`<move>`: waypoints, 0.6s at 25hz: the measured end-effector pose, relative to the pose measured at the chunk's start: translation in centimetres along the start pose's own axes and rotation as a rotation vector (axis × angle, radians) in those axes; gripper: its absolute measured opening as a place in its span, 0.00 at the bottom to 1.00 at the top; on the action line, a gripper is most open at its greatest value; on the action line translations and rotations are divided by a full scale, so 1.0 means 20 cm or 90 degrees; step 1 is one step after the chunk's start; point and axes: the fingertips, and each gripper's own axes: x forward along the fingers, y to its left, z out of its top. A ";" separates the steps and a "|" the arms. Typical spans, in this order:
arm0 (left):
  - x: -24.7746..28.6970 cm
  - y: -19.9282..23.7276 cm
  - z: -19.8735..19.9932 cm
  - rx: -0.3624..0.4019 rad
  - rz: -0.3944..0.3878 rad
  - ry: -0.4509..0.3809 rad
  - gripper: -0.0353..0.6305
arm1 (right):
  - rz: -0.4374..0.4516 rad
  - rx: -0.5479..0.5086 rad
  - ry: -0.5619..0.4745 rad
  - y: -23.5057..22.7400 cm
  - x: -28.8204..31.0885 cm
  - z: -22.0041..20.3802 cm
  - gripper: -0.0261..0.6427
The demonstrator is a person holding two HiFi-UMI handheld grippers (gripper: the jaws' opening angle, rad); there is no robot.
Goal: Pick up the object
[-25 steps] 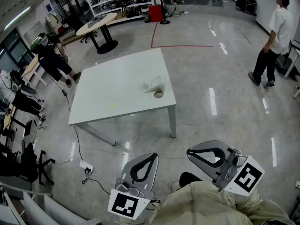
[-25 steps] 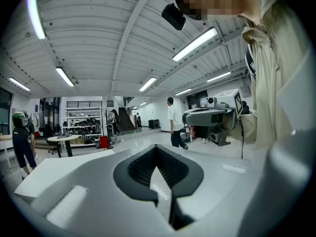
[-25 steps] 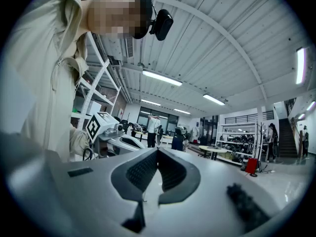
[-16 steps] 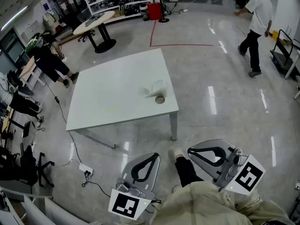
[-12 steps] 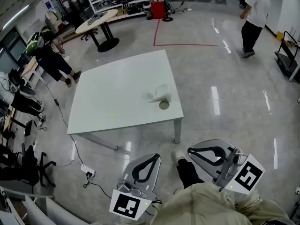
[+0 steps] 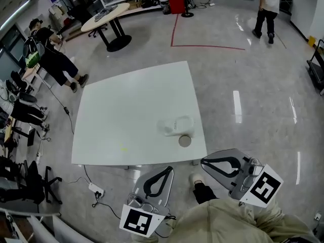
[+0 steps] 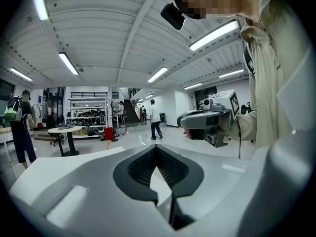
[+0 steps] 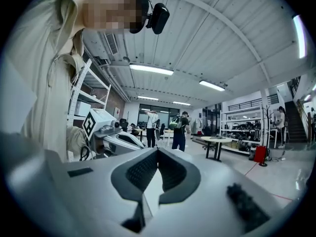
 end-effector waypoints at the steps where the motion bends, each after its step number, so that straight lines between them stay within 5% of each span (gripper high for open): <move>1: 0.06 0.04 0.00 -0.003 -0.001 0.003 0.06 | 0.002 0.005 0.003 -0.07 0.03 -0.02 0.04; 15: 0.49 0.36 -0.08 -0.061 0.002 0.043 0.06 | 0.006 0.098 0.035 -0.53 0.25 -0.25 0.04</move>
